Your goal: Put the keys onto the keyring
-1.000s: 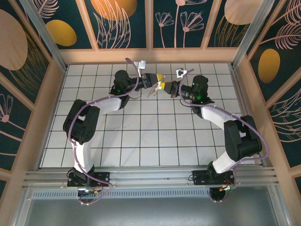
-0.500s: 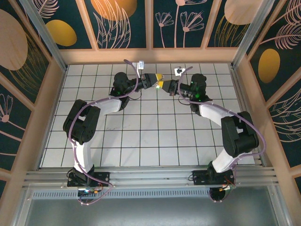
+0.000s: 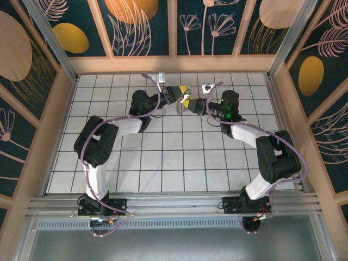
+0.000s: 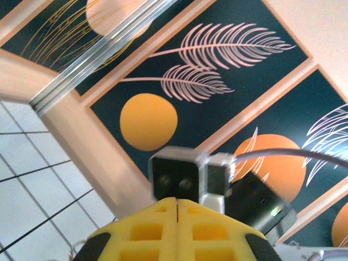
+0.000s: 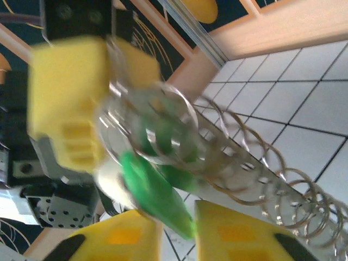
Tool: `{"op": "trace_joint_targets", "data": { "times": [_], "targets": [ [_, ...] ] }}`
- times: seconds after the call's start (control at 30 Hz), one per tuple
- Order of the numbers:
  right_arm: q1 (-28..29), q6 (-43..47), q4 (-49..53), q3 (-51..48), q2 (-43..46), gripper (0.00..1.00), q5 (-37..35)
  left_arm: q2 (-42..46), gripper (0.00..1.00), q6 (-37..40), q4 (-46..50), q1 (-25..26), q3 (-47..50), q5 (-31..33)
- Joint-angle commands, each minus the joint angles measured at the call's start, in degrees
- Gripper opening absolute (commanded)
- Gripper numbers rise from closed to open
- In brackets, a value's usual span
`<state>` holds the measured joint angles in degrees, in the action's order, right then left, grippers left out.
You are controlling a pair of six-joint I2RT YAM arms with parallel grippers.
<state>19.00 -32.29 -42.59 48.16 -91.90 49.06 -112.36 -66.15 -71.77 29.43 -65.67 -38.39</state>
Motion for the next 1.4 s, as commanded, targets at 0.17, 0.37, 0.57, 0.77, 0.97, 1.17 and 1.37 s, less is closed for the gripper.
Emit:
{"op": "trace_joint_targets", "data": {
  "times": [0.17, 0.37, 0.57, 0.77, 0.97, 1.17, 1.37],
  "targets": [
    [-4.0, 0.5, -0.1, -5.2, 9.0, 0.28, -1.1, 0.0, 0.0, -3.5, -10.4, 0.3, 0.2, 2.7],
    [-7.1, -3.8, -1.0, -4.7, 11.9, 0.32, -7.1, 0.0, 0.0, -4.7, -12.1, 0.3, 1.5, 4.8],
    [-7.0, -14.5, -9.3, -1.0, 8.3, 0.39, -11.0, 0.4, 0.0, -6.6, -13.4, 0.4, 3.1, 7.7],
    [-5.6, -23.5, -17.2, 3.4, 2.0, 0.4, -10.7, 0.9, 0.0, -8.0, -12.9, 0.4, 4.3, 10.2],
    [-2.8, -27.5, -21.2, 6.6, -3.1, 0.4, -10.6, 0.9, 0.0, -8.2, -13.1, 0.7, 4.5, 10.4],
    [-0.5, -27.3, -21.6, 7.4, -4.6, 0.4, -10.4, 0.9, 0.0, -7.8, -12.9, 0.7, 4.8, 10.4],
    [0.8, -27.1, -21.7, 8.1, -5.8, 0.39, -10.3, 0.4, 0.0, -7.9, -13.0, 0.8, 4.8, 10.1]
  ]
}}
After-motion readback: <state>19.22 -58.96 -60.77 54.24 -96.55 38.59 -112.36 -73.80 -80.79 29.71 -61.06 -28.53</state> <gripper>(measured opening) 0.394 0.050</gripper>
